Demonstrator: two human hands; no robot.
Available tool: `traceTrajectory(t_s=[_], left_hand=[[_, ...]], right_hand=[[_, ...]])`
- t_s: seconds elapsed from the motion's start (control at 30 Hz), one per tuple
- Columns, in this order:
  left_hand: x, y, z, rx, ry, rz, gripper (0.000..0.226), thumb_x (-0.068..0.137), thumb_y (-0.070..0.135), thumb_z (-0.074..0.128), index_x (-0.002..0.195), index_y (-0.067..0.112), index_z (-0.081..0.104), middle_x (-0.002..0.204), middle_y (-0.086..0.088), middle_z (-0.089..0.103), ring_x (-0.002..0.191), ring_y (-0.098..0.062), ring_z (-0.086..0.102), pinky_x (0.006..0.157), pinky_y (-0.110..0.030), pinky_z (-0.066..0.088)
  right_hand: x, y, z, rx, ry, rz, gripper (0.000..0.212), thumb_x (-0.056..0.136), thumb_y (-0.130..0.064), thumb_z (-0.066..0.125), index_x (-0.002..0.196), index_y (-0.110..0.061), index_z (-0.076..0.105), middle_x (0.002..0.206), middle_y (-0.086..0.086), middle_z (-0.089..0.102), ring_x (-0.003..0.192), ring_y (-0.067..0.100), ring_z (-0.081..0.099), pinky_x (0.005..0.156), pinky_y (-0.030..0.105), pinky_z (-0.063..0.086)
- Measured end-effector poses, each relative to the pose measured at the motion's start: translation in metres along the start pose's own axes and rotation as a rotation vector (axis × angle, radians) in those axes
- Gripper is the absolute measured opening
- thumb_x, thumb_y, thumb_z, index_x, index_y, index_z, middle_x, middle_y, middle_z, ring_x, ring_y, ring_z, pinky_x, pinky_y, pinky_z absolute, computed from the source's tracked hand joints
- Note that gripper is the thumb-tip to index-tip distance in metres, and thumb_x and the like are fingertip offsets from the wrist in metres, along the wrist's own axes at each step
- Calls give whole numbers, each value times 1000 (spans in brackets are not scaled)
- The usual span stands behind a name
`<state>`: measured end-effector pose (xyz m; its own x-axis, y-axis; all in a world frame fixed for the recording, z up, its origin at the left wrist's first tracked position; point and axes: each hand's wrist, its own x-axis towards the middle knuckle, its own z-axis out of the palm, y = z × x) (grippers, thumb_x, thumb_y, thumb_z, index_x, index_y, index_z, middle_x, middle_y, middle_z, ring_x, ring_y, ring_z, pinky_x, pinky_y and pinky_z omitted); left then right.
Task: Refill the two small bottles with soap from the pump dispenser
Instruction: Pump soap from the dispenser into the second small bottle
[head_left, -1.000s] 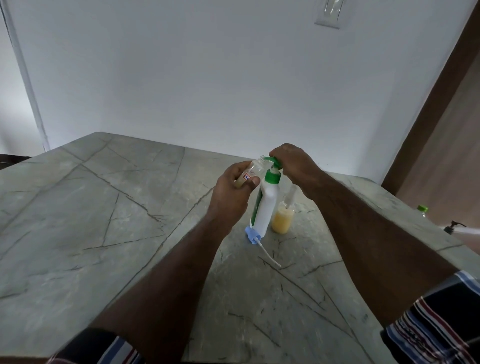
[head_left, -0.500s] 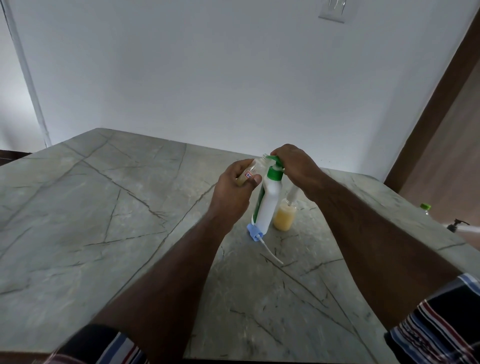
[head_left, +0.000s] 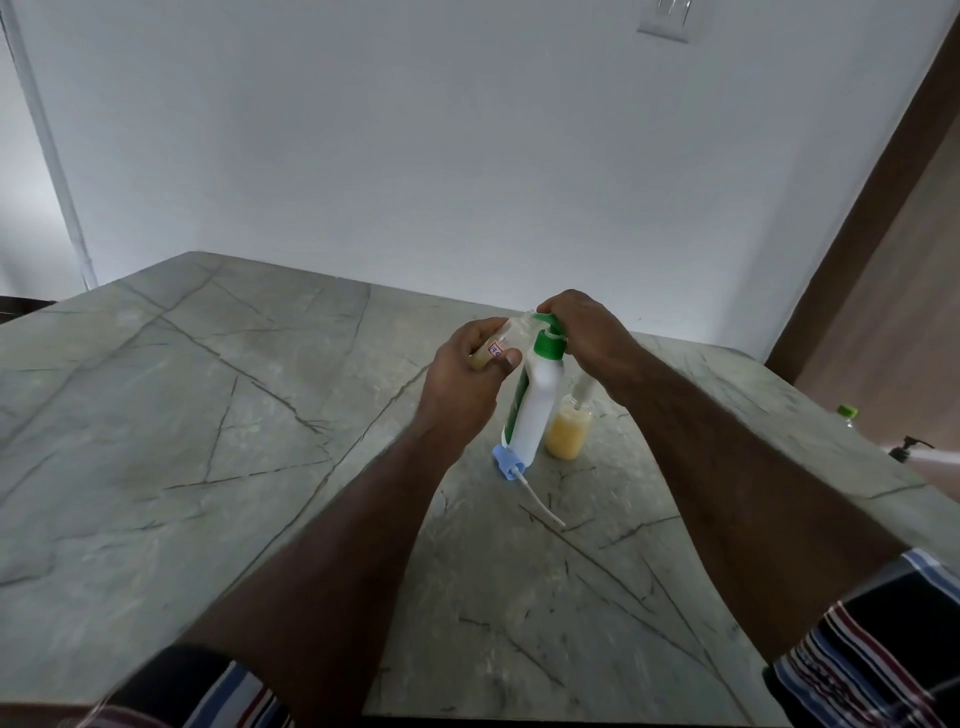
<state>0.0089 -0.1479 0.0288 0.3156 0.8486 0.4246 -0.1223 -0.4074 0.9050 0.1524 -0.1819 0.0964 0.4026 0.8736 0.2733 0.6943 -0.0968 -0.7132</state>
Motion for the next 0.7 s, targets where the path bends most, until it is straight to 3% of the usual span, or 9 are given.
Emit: traceTrajectory(t_s=[0.2, 0.33, 0.47, 0.6, 0.7], left_hand=[[-1, 2, 0, -30, 7, -20, 31, 94, 14, 64, 125, 18, 63, 108, 11, 69, 99, -6, 65, 92, -33, 56], [-1, 5, 1, -37, 1, -23, 33, 95, 13, 63, 127, 17, 62, 114, 6, 69, 104, -10, 65, 96, -38, 55], [0, 6, 2, -44, 8, -24, 33, 95, 13, 63, 129, 16, 61, 115, 5, 68, 105, -9, 65, 96, -37, 55], [1, 6, 1, -46, 9, -15, 34, 95, 13, 63, 129, 15, 61, 116, 4, 68, 105, -9, 65, 95, -34, 55], [2, 6, 1, -49, 7, -2, 33, 95, 13, 64, 128, 16, 62, 113, 7, 69, 102, -6, 65, 90, -28, 55]], right_hand=[[-5, -9, -6, 9, 52, 37, 36, 94, -24, 38, 110, -1, 59, 112, 12, 61, 98, 24, 55, 93, 43, 45], [-3, -17, -12, -27, 59, 55, 35, 92, -17, 41, 116, 4, 55, 118, 19, 56, 108, 36, 53, 82, 47, 49], [-1, -22, -15, 67, 62, 129, 29, 94, -20, 46, 114, -4, 59, 116, 14, 59, 109, 35, 57, 92, 51, 50], [1, -24, -13, 125, 23, 225, 28, 93, -34, 49, 111, -14, 59, 114, 11, 64, 107, 30, 59, 93, 50, 49], [4, -25, -10, 128, 23, 229, 31, 91, -32, 51, 112, -10, 57, 116, 15, 63, 104, 29, 61, 89, 45, 49]])
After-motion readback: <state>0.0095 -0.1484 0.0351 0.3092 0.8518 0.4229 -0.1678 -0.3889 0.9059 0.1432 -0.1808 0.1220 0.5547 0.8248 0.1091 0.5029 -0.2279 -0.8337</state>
